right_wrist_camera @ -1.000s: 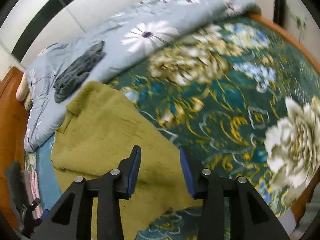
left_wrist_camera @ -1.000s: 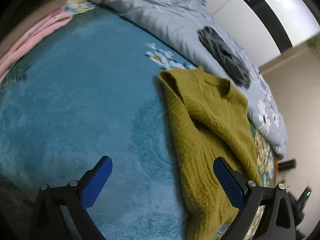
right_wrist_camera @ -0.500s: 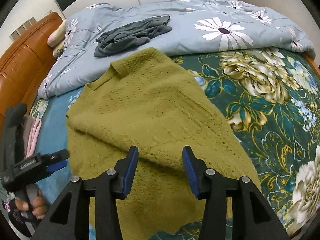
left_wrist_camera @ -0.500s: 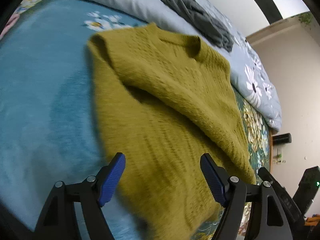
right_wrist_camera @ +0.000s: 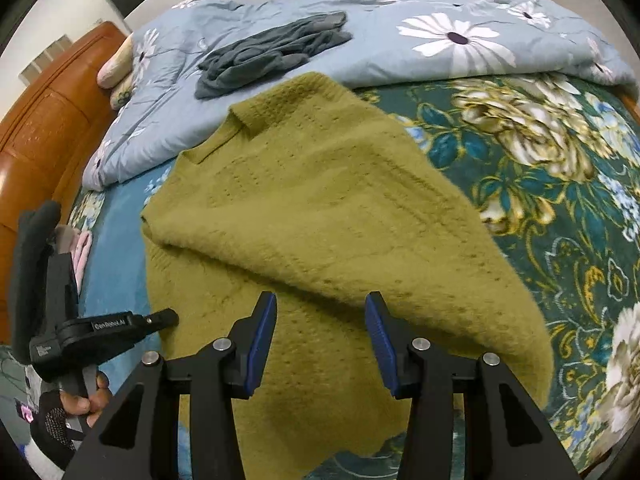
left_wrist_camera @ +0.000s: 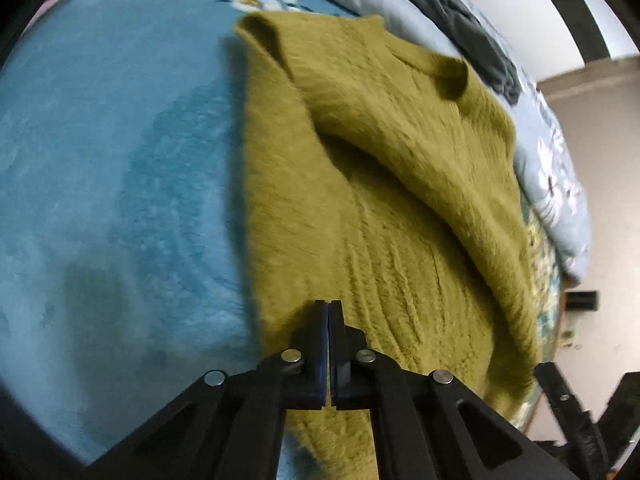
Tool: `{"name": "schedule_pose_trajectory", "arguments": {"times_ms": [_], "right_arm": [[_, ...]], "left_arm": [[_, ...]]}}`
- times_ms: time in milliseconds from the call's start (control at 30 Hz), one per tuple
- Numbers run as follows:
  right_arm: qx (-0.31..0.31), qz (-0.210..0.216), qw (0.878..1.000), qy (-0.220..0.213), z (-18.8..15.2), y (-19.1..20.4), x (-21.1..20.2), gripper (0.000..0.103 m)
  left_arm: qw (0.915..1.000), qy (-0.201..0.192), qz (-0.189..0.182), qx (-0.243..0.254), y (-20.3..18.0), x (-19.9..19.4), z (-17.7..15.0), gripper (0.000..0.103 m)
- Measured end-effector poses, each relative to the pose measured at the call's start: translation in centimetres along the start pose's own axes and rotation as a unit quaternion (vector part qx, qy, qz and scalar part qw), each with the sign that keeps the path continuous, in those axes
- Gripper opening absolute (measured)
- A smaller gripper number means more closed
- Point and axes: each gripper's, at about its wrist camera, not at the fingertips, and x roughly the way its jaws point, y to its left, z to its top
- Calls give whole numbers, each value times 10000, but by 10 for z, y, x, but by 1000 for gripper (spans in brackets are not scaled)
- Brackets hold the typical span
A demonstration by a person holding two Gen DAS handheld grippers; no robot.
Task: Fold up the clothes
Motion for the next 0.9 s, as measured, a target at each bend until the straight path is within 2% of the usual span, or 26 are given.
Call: {"name": "schedule_pose_trajectory", "arguments": {"times_ms": [67,233,267,300,367,433,567,633,667,733,800,900], "right_arm": [[-27,49,10000,5,1,6,1,47],[-65,136,9999,5,2,18,1,47],[-82,140,9999,-3,1,20,0,47],[-100,144,9998,-11,1,21,0,47],[-120,119,9999,-26,1,21,-2,47],[-119,85,9999,-40,1,20,-5,47],[30,41,10000,-37,1,10,-7,47],[70,38,10000,-22,1,9,-7,48],[81,39,10000,-13,0,9,-7,48],[104,41,9999,5,-1,9,-7,47],[126,43,9999,23,-2,9,-7,48],[120,64,9999,45,-3,13,-7,48]], "left_arm": [[9992,52,-370,-103,6,-6,-2,0],[9969,227,-726,213,-15,-7,-15,4],[9968,265,-697,304,-23,-5,-16,13],[9967,300,-653,389,-30,-3,-17,32],[9967,350,-497,534,-42,5,-20,58],[9965,413,-351,635,-50,13,-24,63],[9950,508,-77,852,-60,26,-31,61],[9939,476,113,986,-65,28,-34,50],[9935,470,141,1026,-65,27,-35,34],[9930,433,133,1092,-66,24,-37,23],[9929,362,79,1130,-66,18,-38,17],[9950,272,-190,940,-55,3,-34,16]]}}
